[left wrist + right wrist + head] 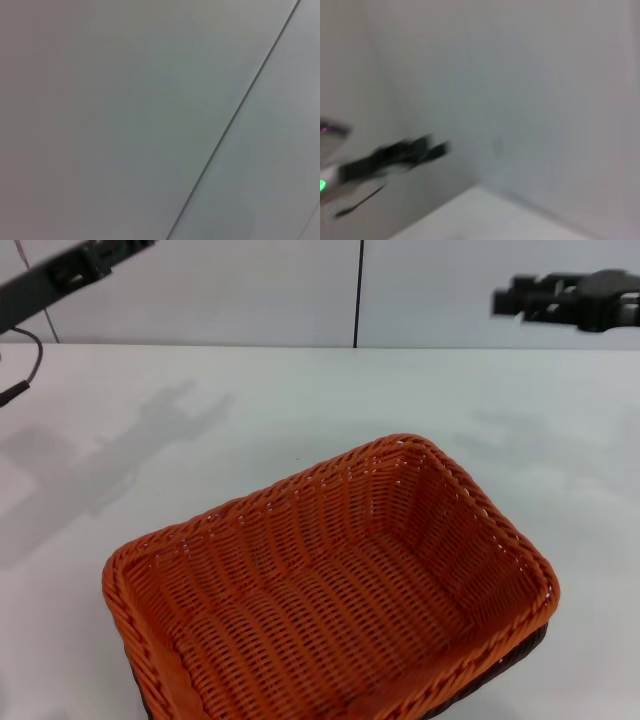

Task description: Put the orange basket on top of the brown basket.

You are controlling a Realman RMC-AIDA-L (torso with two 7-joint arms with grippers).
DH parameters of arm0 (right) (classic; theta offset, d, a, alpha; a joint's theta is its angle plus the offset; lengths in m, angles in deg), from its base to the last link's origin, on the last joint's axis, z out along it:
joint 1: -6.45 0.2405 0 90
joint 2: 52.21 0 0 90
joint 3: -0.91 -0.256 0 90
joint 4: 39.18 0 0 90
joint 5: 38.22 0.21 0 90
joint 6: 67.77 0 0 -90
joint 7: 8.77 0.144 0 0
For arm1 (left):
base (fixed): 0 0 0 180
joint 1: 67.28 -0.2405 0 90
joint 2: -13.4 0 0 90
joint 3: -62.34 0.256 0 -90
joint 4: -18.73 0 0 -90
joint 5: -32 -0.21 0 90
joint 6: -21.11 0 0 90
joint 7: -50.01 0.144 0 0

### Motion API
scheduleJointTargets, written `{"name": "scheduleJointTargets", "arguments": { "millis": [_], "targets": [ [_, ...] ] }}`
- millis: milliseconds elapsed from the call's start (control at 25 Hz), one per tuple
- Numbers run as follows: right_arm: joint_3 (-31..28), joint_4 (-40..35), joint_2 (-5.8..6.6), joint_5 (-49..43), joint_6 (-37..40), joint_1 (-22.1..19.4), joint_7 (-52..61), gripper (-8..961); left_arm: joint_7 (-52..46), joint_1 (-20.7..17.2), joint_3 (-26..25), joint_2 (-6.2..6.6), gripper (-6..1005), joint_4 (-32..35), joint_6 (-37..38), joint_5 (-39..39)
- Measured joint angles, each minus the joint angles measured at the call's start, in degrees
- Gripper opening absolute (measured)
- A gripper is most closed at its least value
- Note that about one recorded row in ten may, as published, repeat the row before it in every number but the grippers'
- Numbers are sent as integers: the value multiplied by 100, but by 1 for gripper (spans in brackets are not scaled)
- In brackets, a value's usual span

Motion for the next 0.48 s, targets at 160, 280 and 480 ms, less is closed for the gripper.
{"name": "scheduleJointTargets", "arguments": {
  "millis": [160, 280, 480],
  "targets": [
    [-51, 7, -279, 935, -837, -522, -688, 615, 407, -89, 37, -14, 855, 171, -75, 620],
    [-101, 34, -620, 2169, -1503, -974, -1804, 615, 782, -136, 28, -19, 855, 419, -185, 1021],
    [-155, 597, -852, 4171, -1840, -1274, -3550, 615, 1496, -277, 0, -24, 855, 845, -404, 1598]
  ]
}}
